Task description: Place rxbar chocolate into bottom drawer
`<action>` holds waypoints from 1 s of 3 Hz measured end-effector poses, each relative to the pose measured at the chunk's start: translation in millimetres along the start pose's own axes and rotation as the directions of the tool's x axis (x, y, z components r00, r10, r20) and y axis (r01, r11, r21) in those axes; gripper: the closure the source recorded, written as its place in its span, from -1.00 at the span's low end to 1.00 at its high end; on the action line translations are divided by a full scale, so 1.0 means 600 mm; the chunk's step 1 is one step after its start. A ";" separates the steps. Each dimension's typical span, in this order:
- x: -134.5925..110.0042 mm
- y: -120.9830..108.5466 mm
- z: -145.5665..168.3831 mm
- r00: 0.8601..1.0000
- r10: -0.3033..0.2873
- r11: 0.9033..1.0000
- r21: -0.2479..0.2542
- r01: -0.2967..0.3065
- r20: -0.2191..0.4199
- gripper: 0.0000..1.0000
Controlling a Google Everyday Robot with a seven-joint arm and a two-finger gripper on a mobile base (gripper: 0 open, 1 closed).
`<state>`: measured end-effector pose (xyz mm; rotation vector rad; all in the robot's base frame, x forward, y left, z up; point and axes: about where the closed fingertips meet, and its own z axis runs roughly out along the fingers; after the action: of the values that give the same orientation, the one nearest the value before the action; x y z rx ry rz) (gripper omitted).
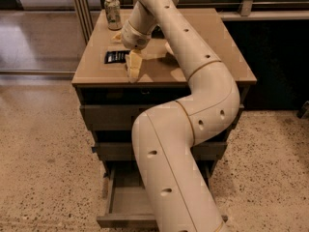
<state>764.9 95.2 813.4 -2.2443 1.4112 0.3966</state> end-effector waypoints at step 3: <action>-0.047 -0.008 -0.056 0.997 -0.011 1.000 0.025 0.013 -0.074 -1.00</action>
Offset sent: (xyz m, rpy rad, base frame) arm 0.0686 0.0004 0.1168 -0.1018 -0.0574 0.0274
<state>756.9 101.2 856.3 -2.2667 1.4315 0.2926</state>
